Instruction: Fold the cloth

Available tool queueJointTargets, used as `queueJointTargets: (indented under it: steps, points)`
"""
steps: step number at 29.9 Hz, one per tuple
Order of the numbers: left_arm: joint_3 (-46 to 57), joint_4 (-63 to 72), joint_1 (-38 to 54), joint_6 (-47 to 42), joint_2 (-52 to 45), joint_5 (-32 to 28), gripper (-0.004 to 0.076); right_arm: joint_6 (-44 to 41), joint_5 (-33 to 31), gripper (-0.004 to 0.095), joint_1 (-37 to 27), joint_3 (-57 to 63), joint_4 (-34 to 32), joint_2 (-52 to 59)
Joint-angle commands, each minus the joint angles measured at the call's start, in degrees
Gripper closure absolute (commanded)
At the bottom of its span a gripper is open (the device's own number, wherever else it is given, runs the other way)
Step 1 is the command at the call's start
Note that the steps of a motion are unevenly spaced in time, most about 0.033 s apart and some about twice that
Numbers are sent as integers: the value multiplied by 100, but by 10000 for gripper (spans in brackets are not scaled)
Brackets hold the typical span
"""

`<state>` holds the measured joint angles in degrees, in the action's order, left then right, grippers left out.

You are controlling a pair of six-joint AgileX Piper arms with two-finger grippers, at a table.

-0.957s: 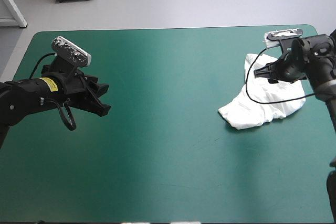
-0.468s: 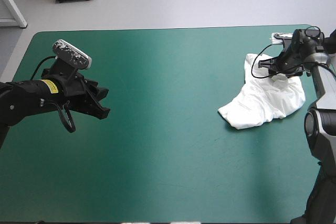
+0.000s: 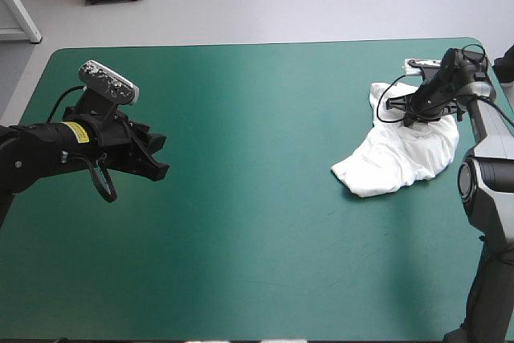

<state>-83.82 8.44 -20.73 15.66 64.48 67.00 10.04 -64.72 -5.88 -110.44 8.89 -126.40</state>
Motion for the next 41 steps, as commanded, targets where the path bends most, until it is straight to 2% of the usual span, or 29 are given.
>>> queueJointTargets:
  steps: [1, 5, 11, 17, 21, 26, 28, 30, 34, 36, 37, 41]
  points:
    - [-174, 65, -20, -72, -75, -287, 472, 214, -445, 909, 432, 70, 1038, -44]
    - [-174, 50, -20, -72, -75, -107, 472, 125, -420, 909, 1118, 70, 908, -44]
    - [-174, 50, -20, -72, -114, 327, 472, -10, -49, 909, 2191, 70, 832, -44]
    - [-174, -90, -20, -72, -273, 357, 472, -49, 215, 909, 3262, 47, 854, -44]
    - [-174, -248, -20, -72, -377, 447, 472, -49, 322, 909, 3738, 47, 755, -44]
    - [-174, -248, -20, -72, -417, 569, 472, -49, 368, 896, 3850, -1, 629, -44]
    - [-174, -236, -20, -72, -417, 637, 472, 46, 174, 831, 3786, -102, 635, -44]
    - [-174, -223, -20, -72, -417, 663, 472, 122, -74, 710, 3709, -241, 649, -44]
    - [-174, -207, -20, -72, -417, 653, 472, 67, -403, 323, 3548, -618, 686, -44]
    - [-174, -207, -20, -72, -417, 666, 472, -38, -567, 192, 3448, -848, 673, -44]
    - [-174, -207, -20, -72, -417, 666, 472, -69, -668, 170, 3381, -973, 673, -30]
    - [-174, -218, -20, -117, -417, 666, 472, -156, -684, 192, 3093, -1084, 673, 304]
